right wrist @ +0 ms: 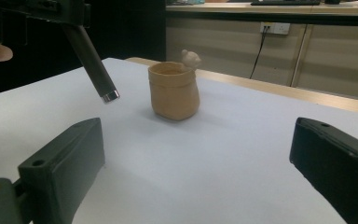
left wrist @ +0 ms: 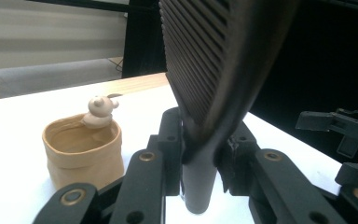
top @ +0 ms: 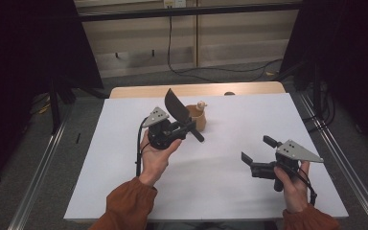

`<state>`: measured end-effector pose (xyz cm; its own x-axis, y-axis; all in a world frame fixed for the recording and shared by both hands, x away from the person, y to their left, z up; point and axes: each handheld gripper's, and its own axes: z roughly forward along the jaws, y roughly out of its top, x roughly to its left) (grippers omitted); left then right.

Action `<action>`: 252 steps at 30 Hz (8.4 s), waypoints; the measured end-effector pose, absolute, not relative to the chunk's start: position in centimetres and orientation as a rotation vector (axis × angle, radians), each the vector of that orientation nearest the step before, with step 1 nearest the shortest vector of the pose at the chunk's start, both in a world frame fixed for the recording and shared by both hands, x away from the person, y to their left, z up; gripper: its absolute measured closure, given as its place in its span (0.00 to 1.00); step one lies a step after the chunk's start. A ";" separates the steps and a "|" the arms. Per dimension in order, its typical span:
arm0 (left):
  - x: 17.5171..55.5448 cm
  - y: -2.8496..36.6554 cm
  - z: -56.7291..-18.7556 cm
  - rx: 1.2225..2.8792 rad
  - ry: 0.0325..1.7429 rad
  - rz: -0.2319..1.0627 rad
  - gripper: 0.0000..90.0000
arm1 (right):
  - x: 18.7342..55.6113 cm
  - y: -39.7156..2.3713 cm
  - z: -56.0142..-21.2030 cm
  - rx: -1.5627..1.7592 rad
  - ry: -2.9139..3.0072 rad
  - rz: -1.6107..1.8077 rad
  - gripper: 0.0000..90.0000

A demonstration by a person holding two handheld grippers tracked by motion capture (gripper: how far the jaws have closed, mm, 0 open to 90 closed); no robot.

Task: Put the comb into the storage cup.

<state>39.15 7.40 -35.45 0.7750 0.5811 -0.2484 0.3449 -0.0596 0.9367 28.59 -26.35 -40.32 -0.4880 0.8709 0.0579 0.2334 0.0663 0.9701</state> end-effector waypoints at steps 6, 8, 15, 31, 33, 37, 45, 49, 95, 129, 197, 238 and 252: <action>39.2 7.7 -35.2 1.665 0.749 0.250 0.81 | 27.9 -26.7 -40.5 1.089 1.752 1.427 0.02; 39.2 7.8 -35.1 1.666 0.749 0.251 0.81 | 27.7 -26.8 -40.6 1.090 1.740 1.421 0.02; 39.3 8.9 -34.6 1.667 0.759 0.286 0.81 | 26.9 -27.7 -40.7 1.104 1.687 1.394 0.02; 40.5 10.4 -33.3 1.678 0.769 0.348 0.81 | 24.9 -29.5 -40.9 1.135 1.627 1.377 0.01; 40.7 10.5 -33.0 1.671 0.767 0.352 0.81 | 24.7 -29.7 -41.0 1.138 1.620 1.373 0.01; 41.4 10.5 -32.5 1.664 0.771 0.361 0.81 | 24.3 -29.8 -41.2 1.136 1.595 1.362 0.01; 42.4 10.1 -32.3 1.664 0.786 0.372 0.81 | 24.4 -29.9 -41.9 1.136 1.590 1.328 0.01; 43.2 10.2 -32.2 1.668 0.791 0.374 0.81 | 24.5 -30.0 -42.1 1.157 1.576 1.314 0.01; 48.5 8.0 -31.1 1.635 0.817 0.435 0.81 | 24.5 -29.6 -42.4 1.148 1.609 1.349 0.00; 49.3 7.0 -34.4 1.715 0.824 0.423 0.81 | 24.6 -29.5 -42.7 1.120 1.647 1.354 0.00; 49.8 6.2 -38.7 1.754 0.867 0.414 0.81 | 24.6 -29.5 -43.0 1.118 1.669 1.337 0.00; 50.0 6.2 -41.1 1.756 0.830 0.444 0.81 | 24.7 -29.4 -43.1 1.110 1.685 1.335 0.00; 49.7 6.2 -40.9 1.731 0.827 0.439 0.77 | 24.7 -29.4 -43.1 1.113 1.684 1.338 0.00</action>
